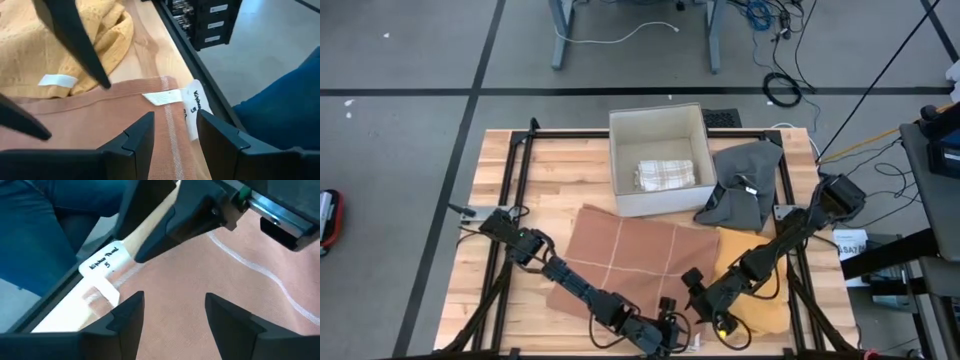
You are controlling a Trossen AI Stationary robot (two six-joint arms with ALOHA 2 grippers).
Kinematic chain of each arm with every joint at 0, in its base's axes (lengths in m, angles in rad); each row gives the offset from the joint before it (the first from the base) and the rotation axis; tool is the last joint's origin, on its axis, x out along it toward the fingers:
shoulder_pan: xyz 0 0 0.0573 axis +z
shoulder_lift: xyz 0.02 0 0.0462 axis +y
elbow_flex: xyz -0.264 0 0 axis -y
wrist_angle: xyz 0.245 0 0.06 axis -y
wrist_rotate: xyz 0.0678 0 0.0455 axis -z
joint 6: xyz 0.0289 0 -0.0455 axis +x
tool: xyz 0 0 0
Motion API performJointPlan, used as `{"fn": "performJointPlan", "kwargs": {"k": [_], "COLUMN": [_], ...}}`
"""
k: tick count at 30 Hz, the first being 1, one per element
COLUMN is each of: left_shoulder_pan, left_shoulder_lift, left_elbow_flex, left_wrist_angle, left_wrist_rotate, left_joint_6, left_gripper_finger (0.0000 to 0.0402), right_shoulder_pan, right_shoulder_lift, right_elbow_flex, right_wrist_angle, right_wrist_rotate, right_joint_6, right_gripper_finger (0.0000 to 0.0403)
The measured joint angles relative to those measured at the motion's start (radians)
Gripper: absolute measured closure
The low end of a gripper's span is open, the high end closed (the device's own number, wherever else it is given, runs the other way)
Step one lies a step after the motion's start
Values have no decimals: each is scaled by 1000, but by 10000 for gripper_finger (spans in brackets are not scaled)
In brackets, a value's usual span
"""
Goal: Fold towel
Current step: Fold the light brown towel
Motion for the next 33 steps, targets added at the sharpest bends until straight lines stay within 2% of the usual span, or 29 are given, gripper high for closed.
{"fn": "performJointPlan", "kwargs": {"k": [5,9,13,18,27,33], "left_shoulder_pan": [9,11,21,24,28,32], "left_shoulder_lift": [0,0,0,-1,-2,-2], "left_elbow_flex": [0,0,0,0,0,0], "left_wrist_angle": [-32,-34,-33,-59,-73,-74], "left_wrist_rotate": [81,98,156,156,144,122], "left_joint_6": [-13,-9,-8,-9,-8,-8], "left_gripper_finger": [247,247,247,240,173,168], "right_shoulder_pan": [-20,-41,-65,-91,-152,-215], "right_shoulder_lift": [49,89,135,188,234,263], "right_elbow_flex": [0,0,0,0,0,0], "right_wrist_angle": [19,35,92,149,263,314], "right_wrist_rotate": [-4,-7,-51,-91,-82,-46], "right_joint_6": [-10,-3,-2,-8,-55,-76], "right_gripper_finger": [216,222,227,227,227,227]}}
